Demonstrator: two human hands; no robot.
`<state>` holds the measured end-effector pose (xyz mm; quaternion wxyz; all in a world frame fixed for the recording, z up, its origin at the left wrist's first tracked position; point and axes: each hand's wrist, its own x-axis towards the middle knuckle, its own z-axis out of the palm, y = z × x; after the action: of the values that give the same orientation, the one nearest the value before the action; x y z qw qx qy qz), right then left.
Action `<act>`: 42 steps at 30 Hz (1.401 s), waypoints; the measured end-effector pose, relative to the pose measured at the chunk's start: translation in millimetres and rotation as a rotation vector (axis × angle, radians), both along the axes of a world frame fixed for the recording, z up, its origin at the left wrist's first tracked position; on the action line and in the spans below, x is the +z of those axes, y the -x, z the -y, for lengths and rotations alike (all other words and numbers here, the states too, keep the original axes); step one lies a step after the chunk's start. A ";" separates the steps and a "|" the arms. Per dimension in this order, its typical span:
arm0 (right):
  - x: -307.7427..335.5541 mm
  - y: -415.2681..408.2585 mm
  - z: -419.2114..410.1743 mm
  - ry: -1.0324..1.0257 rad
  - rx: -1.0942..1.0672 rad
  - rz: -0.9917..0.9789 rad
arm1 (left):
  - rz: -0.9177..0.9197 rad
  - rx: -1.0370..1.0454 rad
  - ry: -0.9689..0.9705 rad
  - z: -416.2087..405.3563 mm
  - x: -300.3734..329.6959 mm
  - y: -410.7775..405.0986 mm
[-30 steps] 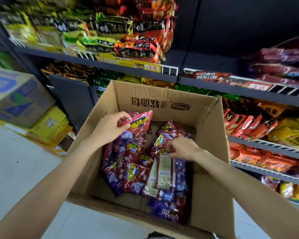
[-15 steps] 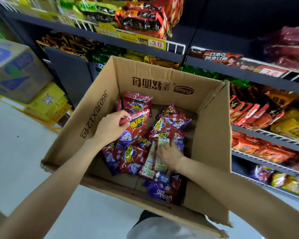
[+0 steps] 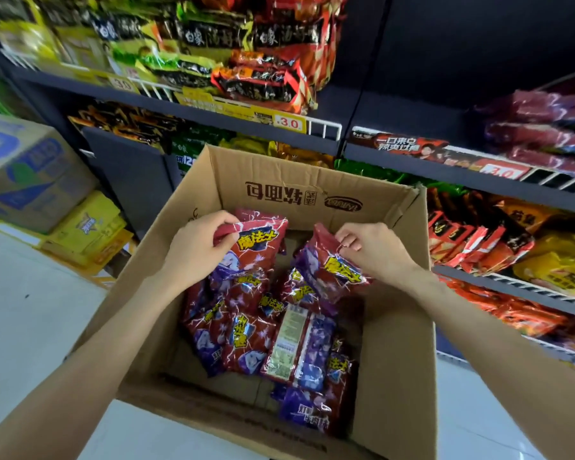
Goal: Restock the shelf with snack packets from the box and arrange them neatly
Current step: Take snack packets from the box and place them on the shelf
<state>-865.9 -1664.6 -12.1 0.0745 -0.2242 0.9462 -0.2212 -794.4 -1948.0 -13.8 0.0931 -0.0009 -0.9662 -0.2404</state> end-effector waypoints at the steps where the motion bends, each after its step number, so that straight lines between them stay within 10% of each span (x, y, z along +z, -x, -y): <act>1: 19.4 2.3 -11.6 0.119 -0.025 -0.008 | -0.058 -0.007 0.007 -4.6 12.1 5.8; 12: 158.5 59.1 -121.9 0.525 -0.192 -0.650 | -0.549 -0.043 0.278 -107.7 111.2 103.6; 28: 92.5 146.7 -135.1 -0.172 -0.016 -0.845 | -0.732 0.006 0.046 -206.9 160.7 214.3; 36: 84.1 114.0 -154.9 -0.356 -0.288 -0.827 | -0.471 -0.304 0.140 -253.1 109.7 251.7; 42: 82.0 116.4 -152.5 -0.327 -0.302 -0.862 | 0.078 -0.474 -0.265 -255.9 97.9 261.5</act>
<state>-982.3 -1512.0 69.8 -0.3231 -0.1410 0.9351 0.0352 -1055.9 -1692.1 84.1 -0.0039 -0.2058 -0.9019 -0.3797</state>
